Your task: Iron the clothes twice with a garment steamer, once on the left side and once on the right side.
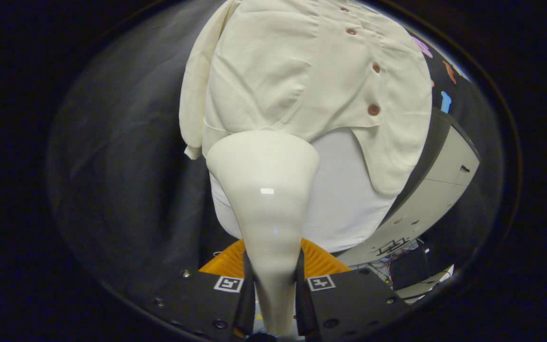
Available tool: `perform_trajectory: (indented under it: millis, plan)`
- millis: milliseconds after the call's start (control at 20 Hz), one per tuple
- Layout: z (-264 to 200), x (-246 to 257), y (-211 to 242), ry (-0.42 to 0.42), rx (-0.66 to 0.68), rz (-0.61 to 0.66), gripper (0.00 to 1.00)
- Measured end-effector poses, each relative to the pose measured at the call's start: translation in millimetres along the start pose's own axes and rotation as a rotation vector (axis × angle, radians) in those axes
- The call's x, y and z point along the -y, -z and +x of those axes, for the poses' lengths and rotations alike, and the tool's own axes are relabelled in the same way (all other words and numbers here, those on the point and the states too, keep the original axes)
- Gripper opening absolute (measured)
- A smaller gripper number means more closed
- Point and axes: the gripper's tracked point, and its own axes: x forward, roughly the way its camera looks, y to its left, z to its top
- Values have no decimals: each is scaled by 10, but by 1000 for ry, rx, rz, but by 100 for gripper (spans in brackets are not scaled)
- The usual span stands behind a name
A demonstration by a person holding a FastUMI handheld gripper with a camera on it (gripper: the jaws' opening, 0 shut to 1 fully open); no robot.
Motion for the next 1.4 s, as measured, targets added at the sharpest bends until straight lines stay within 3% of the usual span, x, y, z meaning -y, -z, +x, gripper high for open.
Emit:
perform_trajectory:
  millis: [650,950,1400]
  plan:
    - [-1225,846,-1172,28,218,69,34]
    - [-1451,1578,-1724,84,289,127,34]
    - [-1515,2266,-2577,116,380,136,34]
